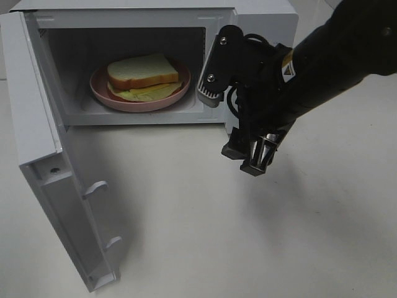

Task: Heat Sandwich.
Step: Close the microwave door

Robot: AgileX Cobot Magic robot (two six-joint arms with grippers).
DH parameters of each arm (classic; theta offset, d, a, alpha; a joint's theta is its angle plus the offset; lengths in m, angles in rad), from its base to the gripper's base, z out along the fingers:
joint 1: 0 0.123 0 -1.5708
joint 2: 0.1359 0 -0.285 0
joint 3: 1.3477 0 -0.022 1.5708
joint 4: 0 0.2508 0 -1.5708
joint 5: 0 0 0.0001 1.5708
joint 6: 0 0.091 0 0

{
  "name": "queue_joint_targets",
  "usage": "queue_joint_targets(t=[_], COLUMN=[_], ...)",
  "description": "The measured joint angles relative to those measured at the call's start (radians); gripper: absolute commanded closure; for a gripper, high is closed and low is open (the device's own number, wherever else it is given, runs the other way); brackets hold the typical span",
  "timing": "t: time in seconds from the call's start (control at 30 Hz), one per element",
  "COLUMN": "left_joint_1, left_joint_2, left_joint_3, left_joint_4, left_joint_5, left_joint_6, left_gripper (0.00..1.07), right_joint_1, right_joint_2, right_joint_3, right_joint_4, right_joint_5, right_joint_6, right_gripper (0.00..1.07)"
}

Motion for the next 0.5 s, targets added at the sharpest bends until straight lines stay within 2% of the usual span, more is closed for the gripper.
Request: queue_joint_targets(t=[0.5], left_joint_1=[0.0], left_joint_2=[0.0], left_joint_3=[0.0], left_joint_4=[0.0], left_joint_5=[0.0], left_joint_6=[0.0], left_gripper=[0.07], right_joint_1=[0.0], right_joint_2=[-0.247], right_joint_3=[0.144], right_joint_4=[0.0], right_joint_5=[0.004], right_joint_6=[0.174], right_gripper=[0.31])
